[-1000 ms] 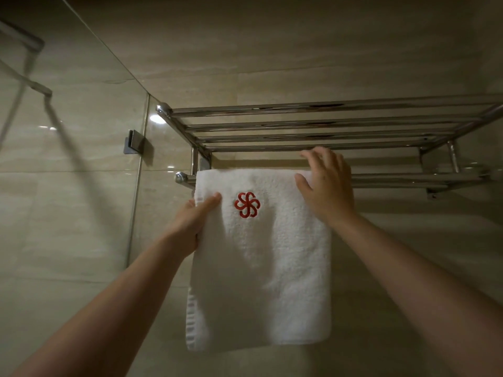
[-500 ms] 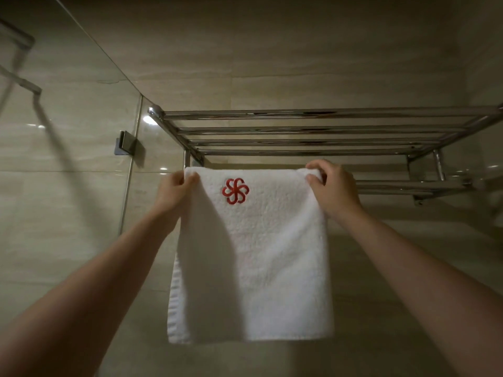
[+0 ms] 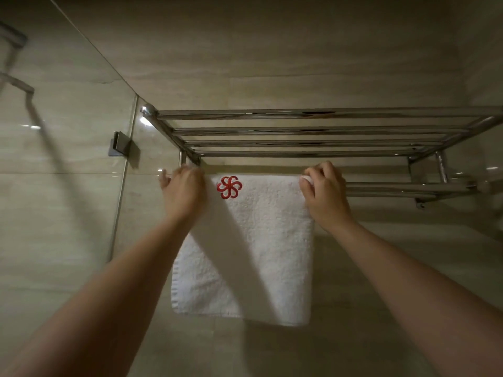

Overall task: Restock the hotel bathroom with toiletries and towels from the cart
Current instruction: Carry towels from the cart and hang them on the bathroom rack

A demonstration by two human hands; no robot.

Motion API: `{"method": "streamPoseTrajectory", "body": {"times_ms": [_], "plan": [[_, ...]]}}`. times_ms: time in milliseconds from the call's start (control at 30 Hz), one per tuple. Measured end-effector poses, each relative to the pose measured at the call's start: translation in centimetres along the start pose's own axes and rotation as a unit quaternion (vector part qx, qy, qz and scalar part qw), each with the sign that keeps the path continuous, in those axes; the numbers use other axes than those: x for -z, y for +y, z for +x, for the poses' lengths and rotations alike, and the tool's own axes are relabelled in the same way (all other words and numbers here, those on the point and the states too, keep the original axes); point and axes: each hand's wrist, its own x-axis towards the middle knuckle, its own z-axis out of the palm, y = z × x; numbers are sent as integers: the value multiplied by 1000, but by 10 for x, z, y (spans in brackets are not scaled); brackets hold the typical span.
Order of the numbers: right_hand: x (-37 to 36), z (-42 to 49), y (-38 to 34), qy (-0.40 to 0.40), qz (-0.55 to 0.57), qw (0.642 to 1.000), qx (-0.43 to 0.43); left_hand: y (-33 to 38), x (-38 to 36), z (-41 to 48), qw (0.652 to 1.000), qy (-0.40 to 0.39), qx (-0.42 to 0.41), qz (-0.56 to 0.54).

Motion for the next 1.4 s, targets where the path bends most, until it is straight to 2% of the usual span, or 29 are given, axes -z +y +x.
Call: {"method": "streamPoseTrajectory", "body": {"times_ms": [100,200,467,567,733,867,1000,1067,1167,1233,1400], "plan": [[-2,-6,6,-27,-26,999,21,2,-12,-16,999,3,-49,-12],[3,-6,8,-42,-66,996,53,-5,-19,-27,996,-13,-77,33],[16,-4,7,-95,-65,992,46,-4,-8,-27,987,-93,-64,116],[22,-6,1,-94,-115,987,58,6,1,-37,985,-100,-72,119],[35,-22,1,-84,-150,982,76,30,9,-69,973,-136,-177,61],[57,-41,-3,-109,-169,975,95,46,25,-93,944,-196,-266,6],[93,-75,-8,-177,-193,959,113,65,51,-118,923,-232,-301,-63],[116,-94,-11,-220,-207,947,110,74,64,-129,904,-287,-305,-87],[149,-117,-23,-314,-229,918,73,84,82,-148,851,-410,-303,-127],[173,-133,-32,-384,-219,897,15,94,94,-166,812,-477,-295,-158],[240,-183,-54,-482,-224,845,-65,124,126,-218,749,-532,-344,-192]]}}
